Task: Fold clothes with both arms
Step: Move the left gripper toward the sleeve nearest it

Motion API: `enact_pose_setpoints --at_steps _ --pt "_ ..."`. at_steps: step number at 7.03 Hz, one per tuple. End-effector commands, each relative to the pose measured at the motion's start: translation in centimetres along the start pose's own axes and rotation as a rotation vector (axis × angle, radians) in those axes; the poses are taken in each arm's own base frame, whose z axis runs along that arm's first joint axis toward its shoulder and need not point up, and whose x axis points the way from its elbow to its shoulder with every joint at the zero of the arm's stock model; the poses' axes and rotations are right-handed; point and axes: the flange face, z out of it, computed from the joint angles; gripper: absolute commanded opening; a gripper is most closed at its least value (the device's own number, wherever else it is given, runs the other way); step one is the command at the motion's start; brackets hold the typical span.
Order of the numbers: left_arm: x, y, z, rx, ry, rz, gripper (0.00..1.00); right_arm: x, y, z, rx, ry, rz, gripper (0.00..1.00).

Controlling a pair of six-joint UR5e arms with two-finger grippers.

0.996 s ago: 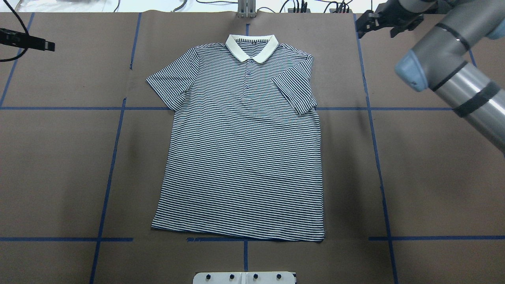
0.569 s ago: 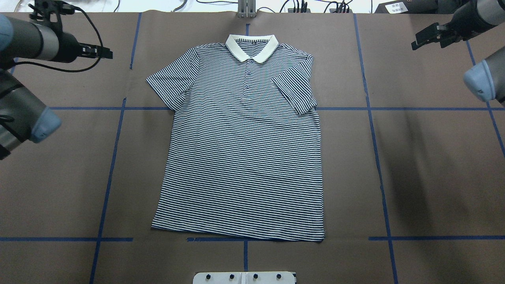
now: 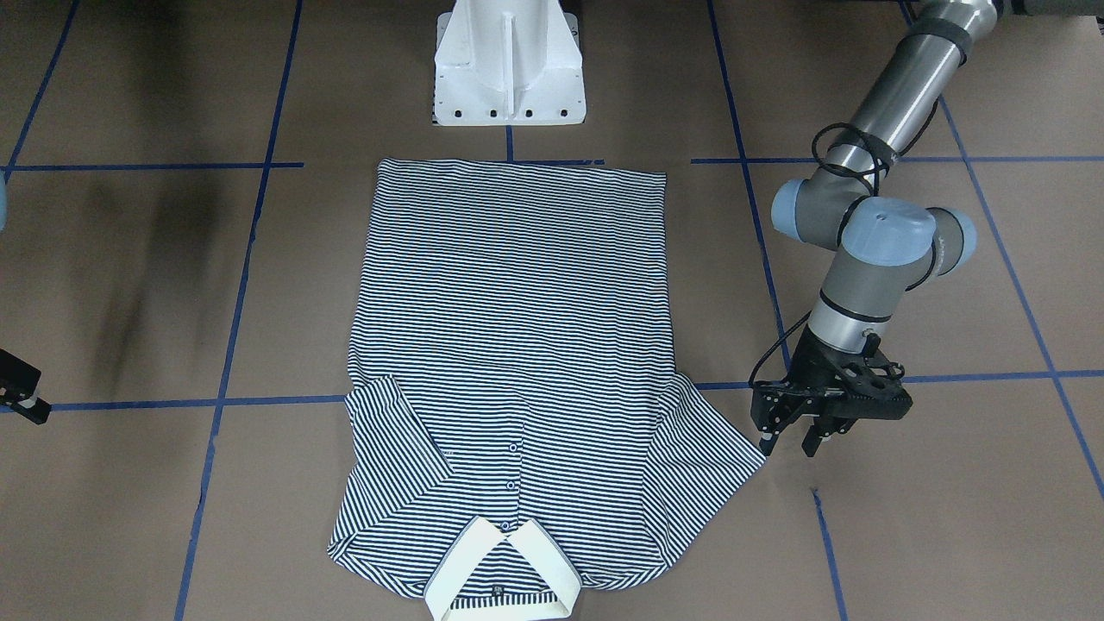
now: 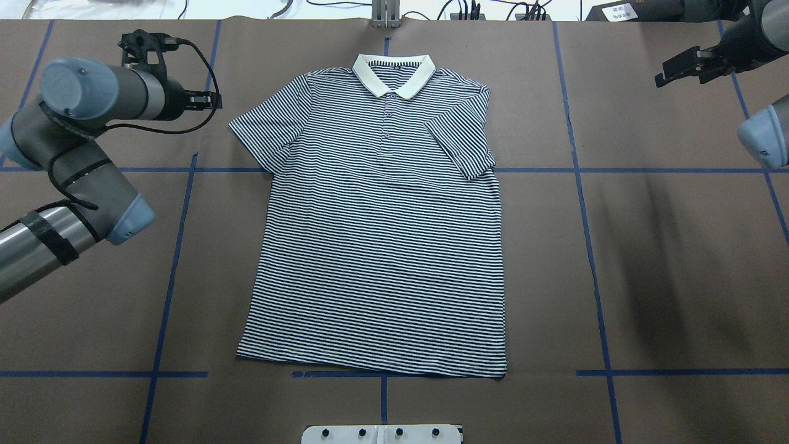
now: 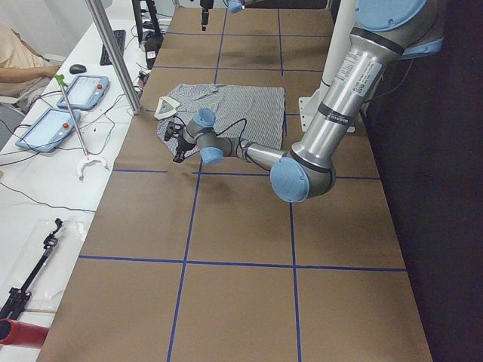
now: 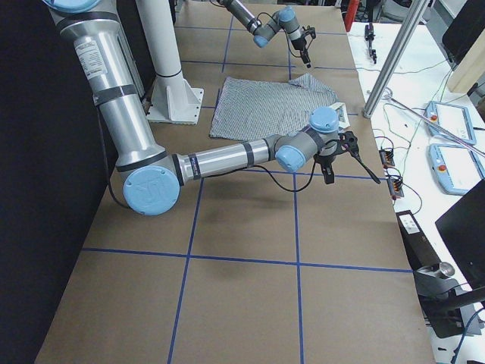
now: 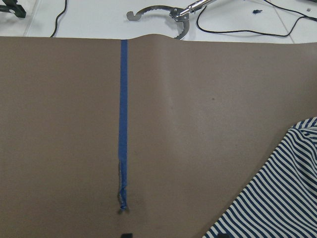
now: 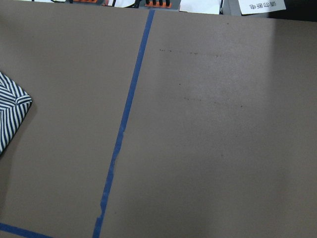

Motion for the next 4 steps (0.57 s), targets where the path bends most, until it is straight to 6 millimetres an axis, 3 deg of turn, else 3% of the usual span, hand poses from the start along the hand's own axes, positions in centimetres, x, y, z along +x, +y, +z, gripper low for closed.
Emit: enact_pose_setpoints --at_steps 1,4 --pt "0.6 0.4 1.7 -0.006 0.002 0.001 0.64 0.0 0.0 0.1 -0.001 0.001 0.0 1.0" --pt "1.7 1.5 2.2 0.0 -0.001 0.013 0.62 0.0 0.0 0.1 -0.001 0.001 0.0 1.0"
